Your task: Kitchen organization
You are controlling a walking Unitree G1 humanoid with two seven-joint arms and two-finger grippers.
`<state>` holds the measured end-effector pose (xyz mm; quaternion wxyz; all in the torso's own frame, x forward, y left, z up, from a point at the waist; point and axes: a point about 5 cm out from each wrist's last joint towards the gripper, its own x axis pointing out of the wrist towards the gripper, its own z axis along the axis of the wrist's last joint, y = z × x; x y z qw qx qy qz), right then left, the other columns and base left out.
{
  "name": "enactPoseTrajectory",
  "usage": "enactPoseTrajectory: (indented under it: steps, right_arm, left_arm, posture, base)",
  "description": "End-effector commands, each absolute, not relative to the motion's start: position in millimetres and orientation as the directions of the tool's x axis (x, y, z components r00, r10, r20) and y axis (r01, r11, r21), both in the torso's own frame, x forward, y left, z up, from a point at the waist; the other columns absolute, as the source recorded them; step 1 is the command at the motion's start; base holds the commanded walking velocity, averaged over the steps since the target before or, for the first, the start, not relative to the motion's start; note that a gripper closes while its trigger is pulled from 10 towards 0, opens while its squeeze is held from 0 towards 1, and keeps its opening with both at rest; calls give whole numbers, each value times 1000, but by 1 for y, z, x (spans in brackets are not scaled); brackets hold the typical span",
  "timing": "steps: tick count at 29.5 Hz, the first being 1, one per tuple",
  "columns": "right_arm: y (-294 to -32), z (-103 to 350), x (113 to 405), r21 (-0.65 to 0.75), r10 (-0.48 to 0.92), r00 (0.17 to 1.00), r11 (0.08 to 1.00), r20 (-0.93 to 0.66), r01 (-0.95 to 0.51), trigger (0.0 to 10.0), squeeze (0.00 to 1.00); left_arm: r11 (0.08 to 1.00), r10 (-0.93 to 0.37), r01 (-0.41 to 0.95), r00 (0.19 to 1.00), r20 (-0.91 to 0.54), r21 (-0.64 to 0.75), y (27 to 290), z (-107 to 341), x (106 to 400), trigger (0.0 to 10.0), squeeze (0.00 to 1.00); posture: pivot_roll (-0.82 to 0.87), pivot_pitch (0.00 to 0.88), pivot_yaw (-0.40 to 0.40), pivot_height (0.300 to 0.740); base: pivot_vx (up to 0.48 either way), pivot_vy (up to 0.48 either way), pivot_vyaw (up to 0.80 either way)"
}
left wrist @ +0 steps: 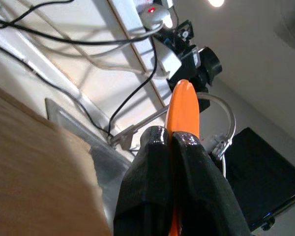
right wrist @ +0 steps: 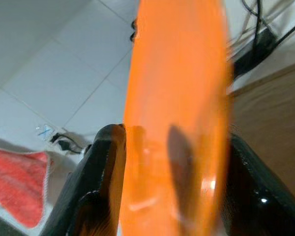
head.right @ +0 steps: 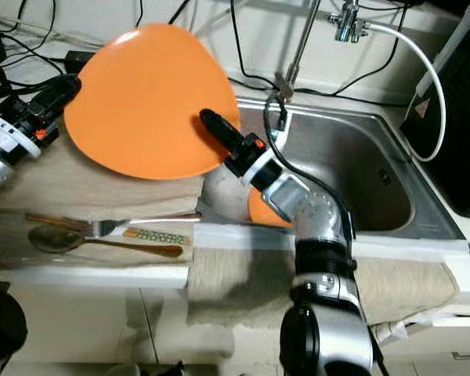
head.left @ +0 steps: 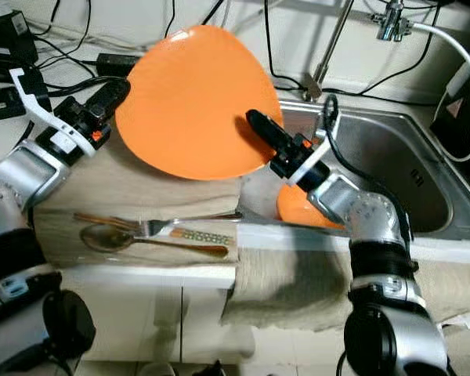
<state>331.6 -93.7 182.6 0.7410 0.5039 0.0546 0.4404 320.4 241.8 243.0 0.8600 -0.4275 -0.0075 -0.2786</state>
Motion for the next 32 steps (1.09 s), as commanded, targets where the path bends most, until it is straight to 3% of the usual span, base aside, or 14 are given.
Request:
enactPoseTrajectory:
  steps: [1, 11, 21, 22, 23, 24, 26, 27, 32]
  right_arm:
    - [-100, 193, 323, 781, 701, 605, 111, 377, -615, 0, 0]
    - [-114, 193, 294, 792, 679, 652, 169, 338, -587, 0, 0]
    - [-124, 197, 292, 803, 633, 711, 229, 307, -551, 0, 0]
    - [-125, 197, 293, 804, 628, 716, 235, 303, -547, 0, 0]
    - [-126, 198, 293, 804, 623, 723, 243, 300, -543, 0, 0]
    - [-129, 200, 296, 804, 611, 735, 257, 295, -537, 0, 0]
    - [-130, 200, 296, 803, 607, 738, 261, 294, -535, 0, 0]
    - [-134, 202, 298, 803, 595, 749, 275, 290, -529, 0, 0]
    - [-149, 208, 305, 794, 557, 778, 313, 290, -521, 0, 0]
  left_arm:
    - [457, -501, 535, 815, 291, -711, 234, 251, 314, 0, 0]
    - [521, -558, 565, 793, 246, -640, 214, 248, 294, 0, 0]
    - [594, -599, 603, 773, 207, -533, 200, 251, 283, 0, 0]
    - [608, -597, 599, 777, 198, -521, 198, 251, 283, 6667, 0]
    - [627, -587, 596, 785, 199, -501, 198, 252, 282, 10000, 0]
    - [651, -553, 578, 805, 214, -492, 199, 254, 284, 10000, 86]
    - [656, -542, 572, 811, 220, -493, 200, 255, 284, 10000, 86]
    - [658, -503, 555, 827, 251, -509, 204, 259, 286, 10000, 1000]
    - [696, -453, 549, 836, 311, -463, 213, 267, 285, 10000, 1000]
  posture:
    - [-27, 0, -84, 740]
    - [-36, 0, -83, 740]
    - [-40, 0, -92, 740]
    - [-40, 0, -92, 740]
    - [-40, 0, -92, 740]
    - [-40, 0, -94, 740]
    - [-40, 0, -94, 740]
    - [-40, 0, -94, 740]
    - [-39, 0, -96, 740]
  base:
    - [0, 0, 0]
    - [0, 0, 0]
    - [0, 0, 0]
    - [0, 0, 0]
    - [0, 0, 0]
    - [0, 0, 0]
    - [0, 0, 0]
    - [0, 0, 0]
    - [0, 0, 0]
